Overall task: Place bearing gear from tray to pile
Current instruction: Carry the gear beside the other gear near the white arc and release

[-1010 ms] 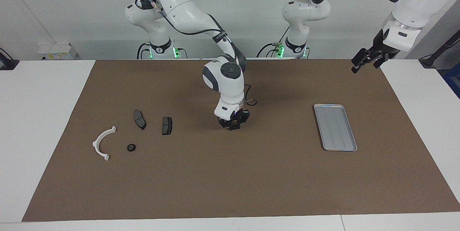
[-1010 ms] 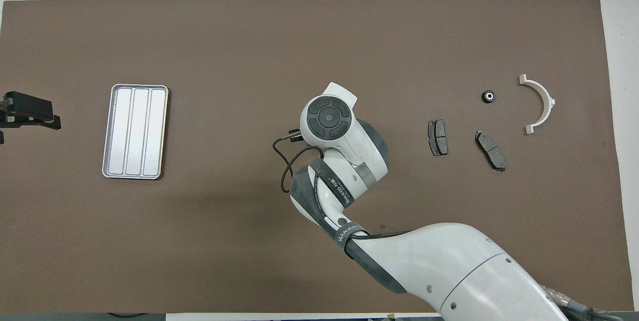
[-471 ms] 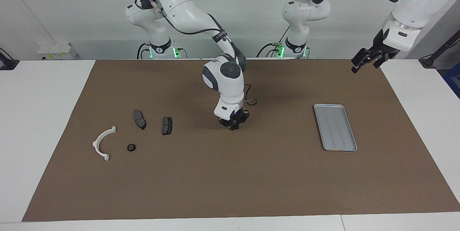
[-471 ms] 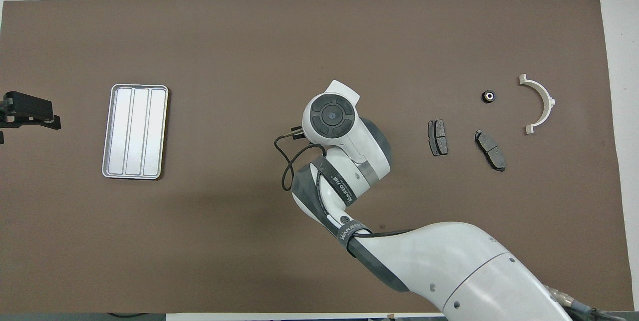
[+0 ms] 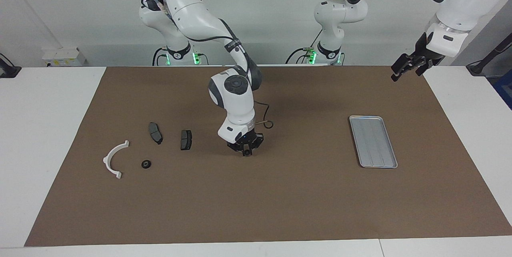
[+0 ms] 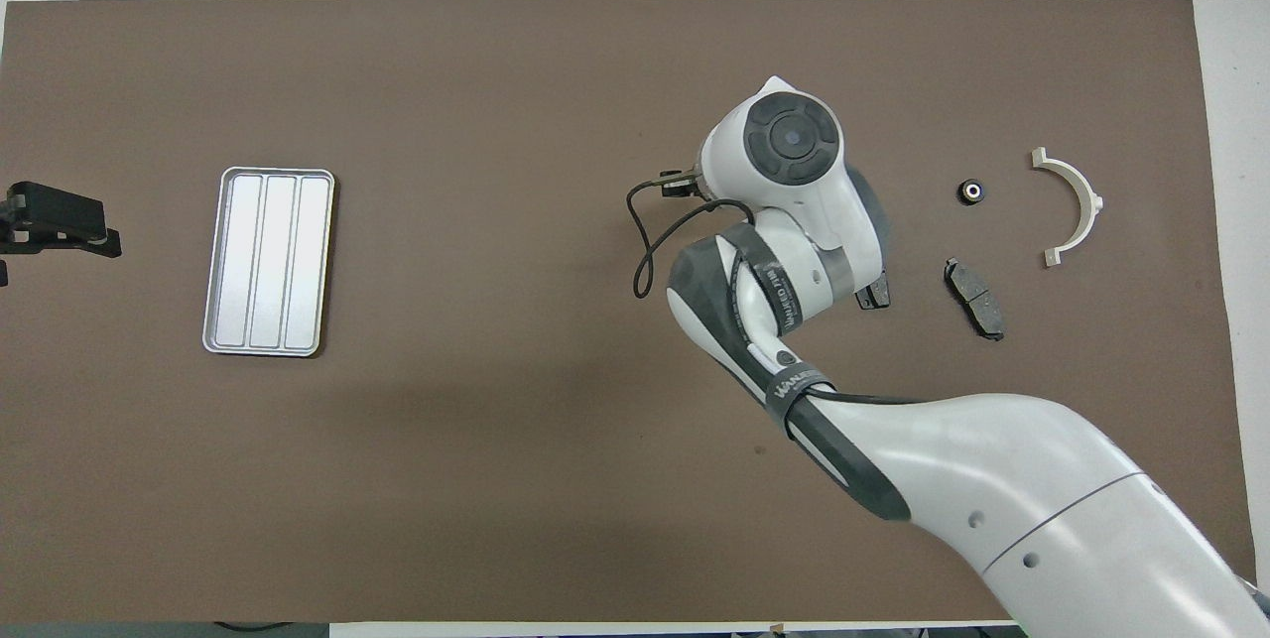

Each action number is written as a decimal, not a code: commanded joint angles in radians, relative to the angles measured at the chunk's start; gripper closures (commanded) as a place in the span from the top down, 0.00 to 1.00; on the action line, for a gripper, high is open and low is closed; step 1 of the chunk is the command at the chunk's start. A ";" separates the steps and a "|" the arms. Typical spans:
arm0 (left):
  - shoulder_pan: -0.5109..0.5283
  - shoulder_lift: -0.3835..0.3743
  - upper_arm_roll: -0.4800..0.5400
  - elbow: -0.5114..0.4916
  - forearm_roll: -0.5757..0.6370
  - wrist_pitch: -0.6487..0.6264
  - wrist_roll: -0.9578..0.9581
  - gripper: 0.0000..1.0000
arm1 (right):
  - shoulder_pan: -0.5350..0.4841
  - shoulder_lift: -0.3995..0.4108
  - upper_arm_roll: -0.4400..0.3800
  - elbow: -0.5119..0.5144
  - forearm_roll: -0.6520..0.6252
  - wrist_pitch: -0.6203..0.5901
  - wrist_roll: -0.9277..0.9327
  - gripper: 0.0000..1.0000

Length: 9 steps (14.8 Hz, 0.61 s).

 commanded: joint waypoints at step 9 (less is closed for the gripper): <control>0.001 -0.009 0.002 -0.005 -0.016 -0.010 0.010 1.00 | -0.336 -0.074 0.024 -0.004 0.113 -0.109 -0.440 0.00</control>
